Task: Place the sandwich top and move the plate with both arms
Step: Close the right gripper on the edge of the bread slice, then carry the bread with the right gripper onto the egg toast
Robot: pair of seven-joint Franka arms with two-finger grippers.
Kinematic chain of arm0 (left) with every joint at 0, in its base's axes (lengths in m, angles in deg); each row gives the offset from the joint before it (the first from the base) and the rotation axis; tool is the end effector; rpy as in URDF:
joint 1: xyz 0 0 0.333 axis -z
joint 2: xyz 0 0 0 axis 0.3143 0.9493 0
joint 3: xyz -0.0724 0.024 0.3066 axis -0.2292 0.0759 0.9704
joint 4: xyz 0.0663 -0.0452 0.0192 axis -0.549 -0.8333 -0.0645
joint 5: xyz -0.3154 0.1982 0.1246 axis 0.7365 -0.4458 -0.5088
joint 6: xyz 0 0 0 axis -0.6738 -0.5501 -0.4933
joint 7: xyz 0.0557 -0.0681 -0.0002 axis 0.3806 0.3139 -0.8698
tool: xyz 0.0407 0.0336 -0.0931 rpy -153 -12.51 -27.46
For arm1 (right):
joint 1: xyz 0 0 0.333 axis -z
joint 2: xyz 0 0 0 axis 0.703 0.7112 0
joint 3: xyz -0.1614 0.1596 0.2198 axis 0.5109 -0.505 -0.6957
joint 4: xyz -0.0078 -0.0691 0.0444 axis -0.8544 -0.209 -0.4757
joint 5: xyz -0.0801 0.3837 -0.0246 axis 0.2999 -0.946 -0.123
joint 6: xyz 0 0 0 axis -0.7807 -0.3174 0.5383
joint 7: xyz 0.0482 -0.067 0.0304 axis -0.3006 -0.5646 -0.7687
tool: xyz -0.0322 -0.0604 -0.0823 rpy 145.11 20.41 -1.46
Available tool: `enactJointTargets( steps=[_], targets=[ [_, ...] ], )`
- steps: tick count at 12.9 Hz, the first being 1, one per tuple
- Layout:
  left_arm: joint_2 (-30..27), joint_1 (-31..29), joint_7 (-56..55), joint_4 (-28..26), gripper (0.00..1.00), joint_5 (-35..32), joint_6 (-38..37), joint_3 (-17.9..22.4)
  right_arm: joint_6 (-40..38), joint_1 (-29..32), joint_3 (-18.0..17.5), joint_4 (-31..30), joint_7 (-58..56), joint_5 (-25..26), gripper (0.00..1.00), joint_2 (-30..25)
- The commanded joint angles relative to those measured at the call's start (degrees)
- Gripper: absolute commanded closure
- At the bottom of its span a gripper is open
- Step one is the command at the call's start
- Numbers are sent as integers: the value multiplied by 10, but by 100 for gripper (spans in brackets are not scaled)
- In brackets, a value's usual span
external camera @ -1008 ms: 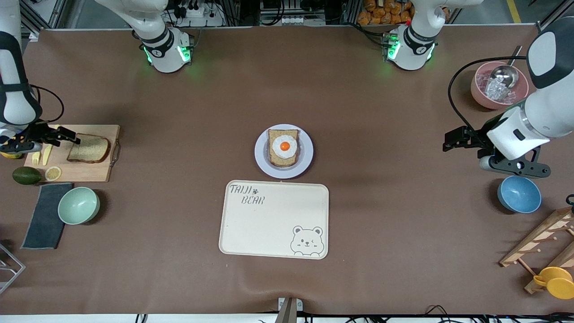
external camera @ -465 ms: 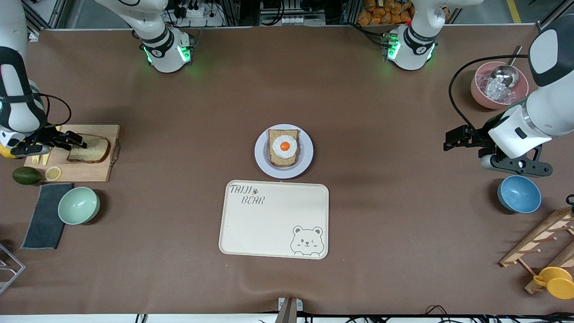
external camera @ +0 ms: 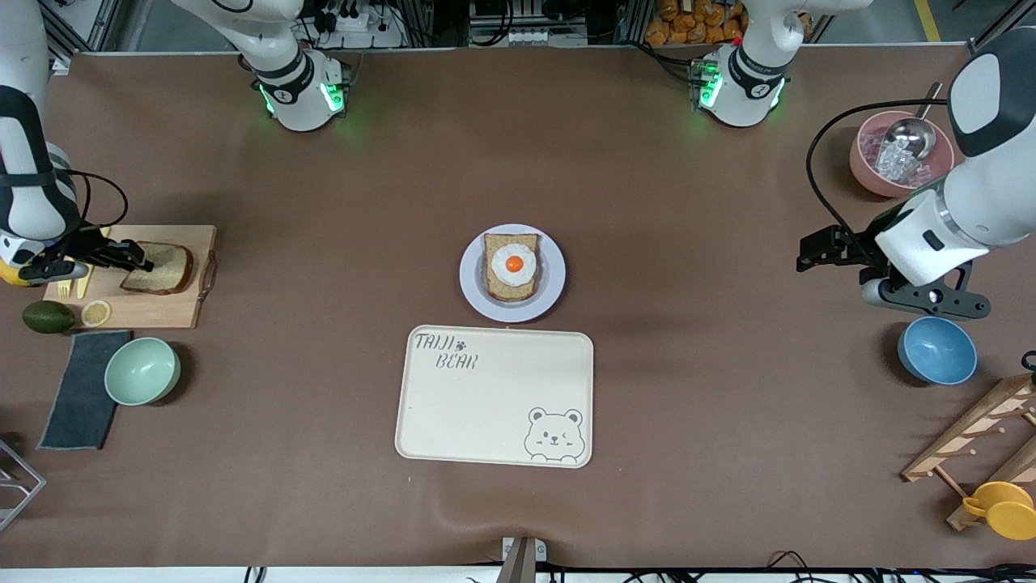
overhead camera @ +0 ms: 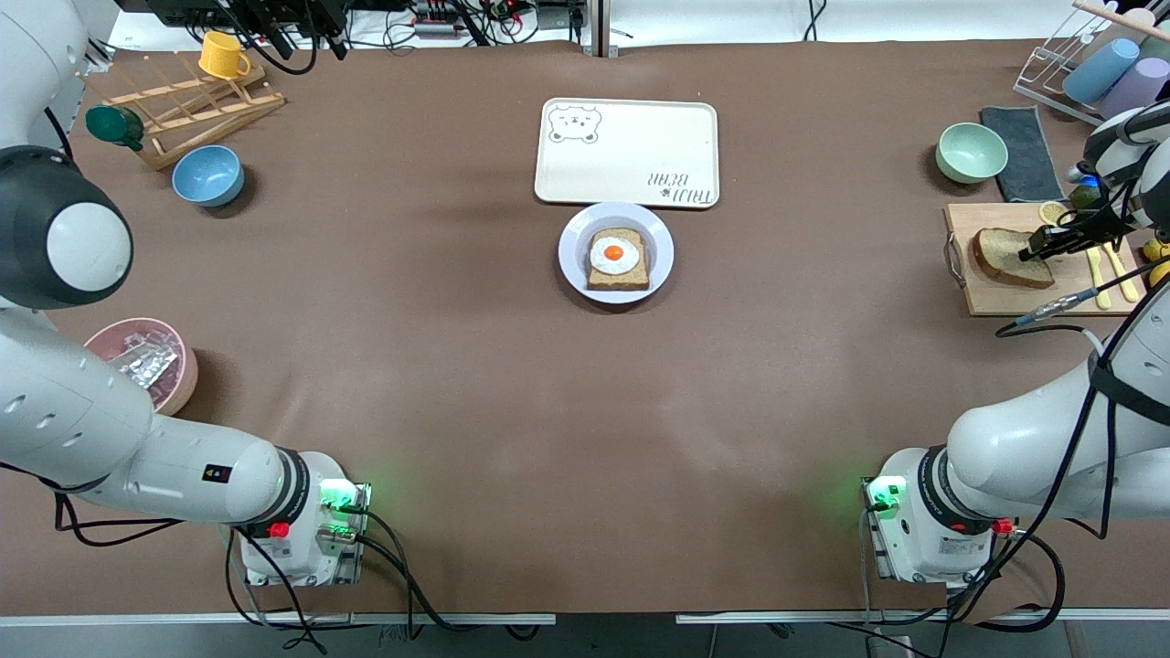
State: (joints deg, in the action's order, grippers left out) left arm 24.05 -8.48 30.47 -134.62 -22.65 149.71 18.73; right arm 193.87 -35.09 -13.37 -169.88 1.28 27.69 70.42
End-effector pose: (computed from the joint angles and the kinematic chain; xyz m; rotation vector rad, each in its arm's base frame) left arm 0.6041 -0.0863 0.5410 3.0014 -0.2580 -0.0948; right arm 0.4249 -0.3293 0.1962 -2.9249 -0.0348 -0.0591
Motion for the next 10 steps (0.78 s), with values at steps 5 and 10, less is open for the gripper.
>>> enactJointTargets(
  steps=[5, 10],
  targets=[
    [6, -3, 17, -5, 0, 4, -1, 2, -28, 5, -8, 39, -14, -21, 100, 16],
    [6, -4, 17, -7, 0, 4, -1, 2, -114, 2, -7, 71, -2, -21, 100, 13]
  ],
)
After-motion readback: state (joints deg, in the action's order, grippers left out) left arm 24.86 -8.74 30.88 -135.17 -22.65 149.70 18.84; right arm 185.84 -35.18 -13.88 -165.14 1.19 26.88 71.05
